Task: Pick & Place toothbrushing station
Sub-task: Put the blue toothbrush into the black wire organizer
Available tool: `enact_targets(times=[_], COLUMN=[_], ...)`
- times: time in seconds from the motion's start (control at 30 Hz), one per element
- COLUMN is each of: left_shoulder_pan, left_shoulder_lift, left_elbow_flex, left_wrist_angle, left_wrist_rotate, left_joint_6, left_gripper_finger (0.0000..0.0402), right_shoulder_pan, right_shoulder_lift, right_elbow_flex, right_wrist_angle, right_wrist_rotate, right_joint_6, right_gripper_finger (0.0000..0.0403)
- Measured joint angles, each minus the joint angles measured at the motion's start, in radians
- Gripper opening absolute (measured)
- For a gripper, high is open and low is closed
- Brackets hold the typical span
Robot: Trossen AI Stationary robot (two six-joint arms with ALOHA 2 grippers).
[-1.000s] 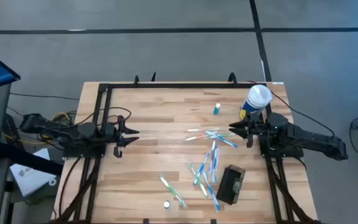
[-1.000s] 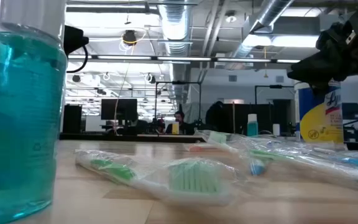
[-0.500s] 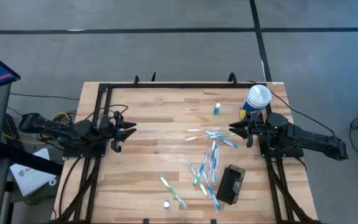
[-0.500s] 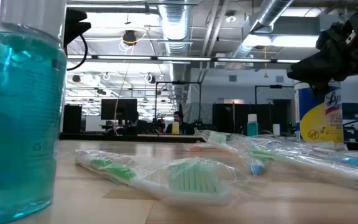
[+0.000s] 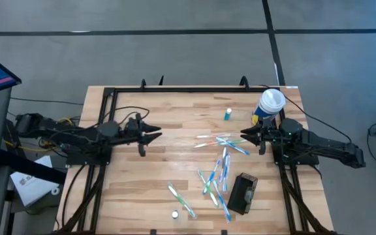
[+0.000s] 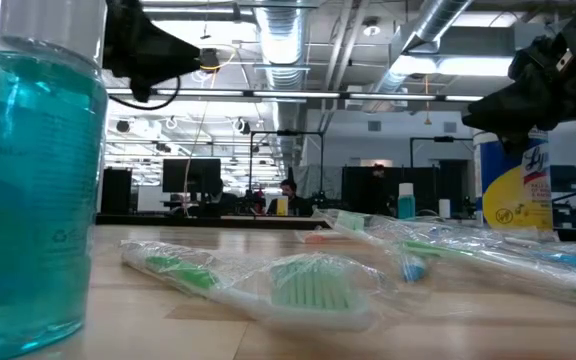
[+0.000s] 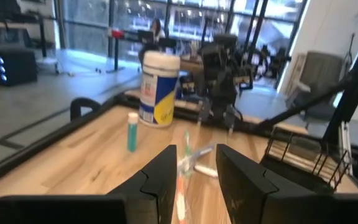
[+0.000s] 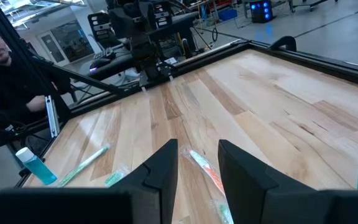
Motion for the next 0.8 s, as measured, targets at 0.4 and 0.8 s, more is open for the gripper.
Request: enact_targets(times=[0.4, 0.8], left_shoulder_pan=[0.035, 0.004], left_shoulder_lift=[0.238, 0.251], left_elbow_flex=[0.088, 0.089], left_wrist_angle=[0.045, 0.111], left_wrist_rotate=[0.006, 0.006], left_joint_6=[-0.001, -0.001], left_gripper_finger=[0.0108, 0.0108], right_shoulder_pan=[0.001, 0.001], right_shoulder_lift=[0.167, 0.501], right_elbow_flex=[0.000, 0.125], right_wrist_angle=[0.004, 0.022], right_wrist_rotate=[-0.028, -0.027], right_joint_6=[0.044, -0.029], right_gripper_finger=[0.0082, 0.0056])
